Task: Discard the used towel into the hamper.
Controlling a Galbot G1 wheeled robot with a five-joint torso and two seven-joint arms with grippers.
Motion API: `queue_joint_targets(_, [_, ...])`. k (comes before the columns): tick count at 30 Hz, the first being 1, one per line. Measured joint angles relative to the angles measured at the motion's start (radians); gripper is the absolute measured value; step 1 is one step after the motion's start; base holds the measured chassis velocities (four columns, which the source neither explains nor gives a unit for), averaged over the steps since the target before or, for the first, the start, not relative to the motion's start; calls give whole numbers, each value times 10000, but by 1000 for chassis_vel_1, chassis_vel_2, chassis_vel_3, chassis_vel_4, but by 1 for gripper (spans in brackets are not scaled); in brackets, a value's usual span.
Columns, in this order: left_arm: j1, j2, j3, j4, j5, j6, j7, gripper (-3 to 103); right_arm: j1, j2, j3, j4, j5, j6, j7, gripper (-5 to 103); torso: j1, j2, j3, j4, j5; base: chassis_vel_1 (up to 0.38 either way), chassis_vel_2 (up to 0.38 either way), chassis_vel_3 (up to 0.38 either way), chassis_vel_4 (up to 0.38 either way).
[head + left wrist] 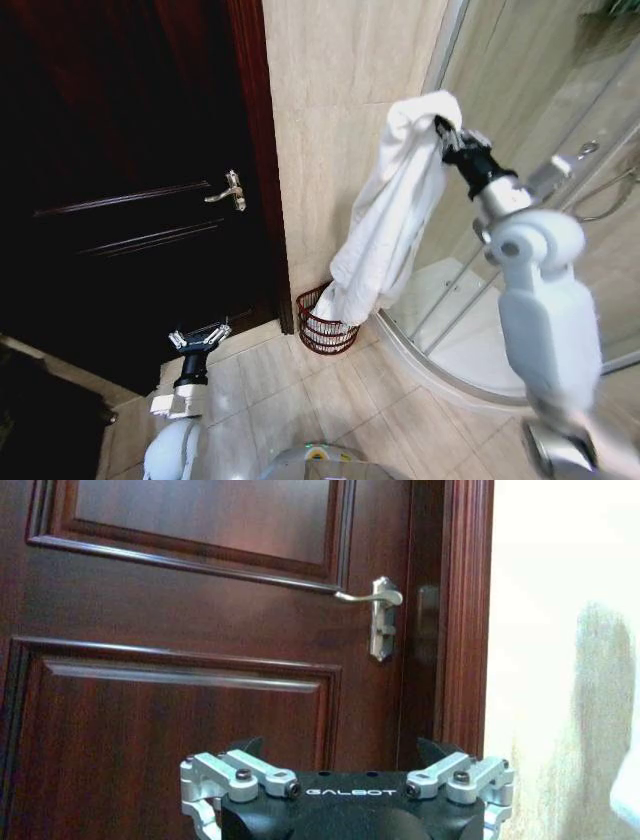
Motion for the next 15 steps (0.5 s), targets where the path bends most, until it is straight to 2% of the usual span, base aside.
queue_joint_targets(8, [-82, 122, -38, -43, -10, 131, -58, 100, 1639, 681, -1018, -1106, -140, -37, 209, 8, 0, 0, 0, -1, 0, 0, 0, 0, 0])
queue_joint_targets(15, [-77, 176, -94, -58, -142, 132, -66, 100, 2683, 932, -1584, -1797, -137, -120, 315, 8, -1, 0, 0, -1, 1, 0, 0, 0, 0])
